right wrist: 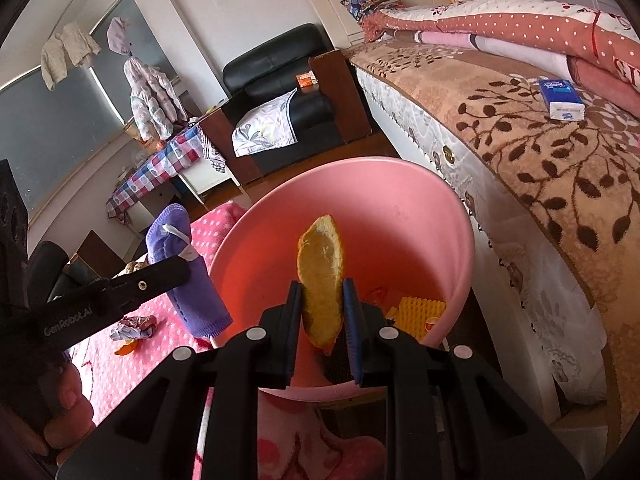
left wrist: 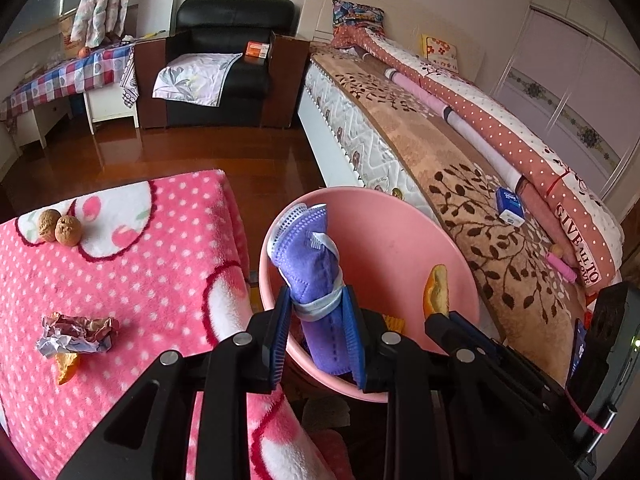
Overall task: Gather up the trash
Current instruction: 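Open both tools to drop the roll and peel into the bucket, then move both open tools back over the tablecloth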
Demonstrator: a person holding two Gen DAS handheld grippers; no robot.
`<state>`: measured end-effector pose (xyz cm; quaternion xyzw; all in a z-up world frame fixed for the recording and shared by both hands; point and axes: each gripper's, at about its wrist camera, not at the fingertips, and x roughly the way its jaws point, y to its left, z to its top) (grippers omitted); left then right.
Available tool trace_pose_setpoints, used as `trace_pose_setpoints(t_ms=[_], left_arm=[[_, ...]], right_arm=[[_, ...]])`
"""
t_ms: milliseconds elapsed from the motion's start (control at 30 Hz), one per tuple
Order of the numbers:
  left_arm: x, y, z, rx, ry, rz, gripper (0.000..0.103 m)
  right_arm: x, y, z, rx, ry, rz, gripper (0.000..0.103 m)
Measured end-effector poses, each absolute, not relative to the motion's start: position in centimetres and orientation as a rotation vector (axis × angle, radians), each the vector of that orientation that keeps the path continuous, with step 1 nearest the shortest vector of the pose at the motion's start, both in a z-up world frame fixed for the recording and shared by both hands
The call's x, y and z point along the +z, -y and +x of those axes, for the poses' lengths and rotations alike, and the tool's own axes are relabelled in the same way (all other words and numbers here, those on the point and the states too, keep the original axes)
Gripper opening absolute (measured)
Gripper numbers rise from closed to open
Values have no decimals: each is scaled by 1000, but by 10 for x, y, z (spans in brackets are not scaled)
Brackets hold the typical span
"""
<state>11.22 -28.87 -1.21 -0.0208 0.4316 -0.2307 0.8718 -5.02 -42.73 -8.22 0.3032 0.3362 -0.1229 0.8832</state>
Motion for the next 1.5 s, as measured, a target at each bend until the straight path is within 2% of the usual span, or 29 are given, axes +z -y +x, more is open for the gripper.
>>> trace_pose_setpoints(t_ms=[200, 367, 467, 700, 1200, 1500], left_arm=[[-10, 286, 116, -473, -910, -63, 28], [-6, 282, 114, -482, -896, -70, 42], [-2, 278, 112, -489, -886, -74, 43], [9, 258, 109, -474, -858, -99, 44], [42, 156, 91, -326, -743, -137, 44], [40, 93, 87, -213, -738, -195, 44]], right_arm=[[-82, 429, -50, -267, -706, 637, 21], [-84, 433, -52, -282, -719, 652, 21], [-86, 437, -52, -288, -729, 675, 22], [-81, 436, -56, -294, -726, 672, 32], [-56, 406, -54, -235, -699, 621, 32], [-48, 376, -47, -173, -705, 589, 32]])
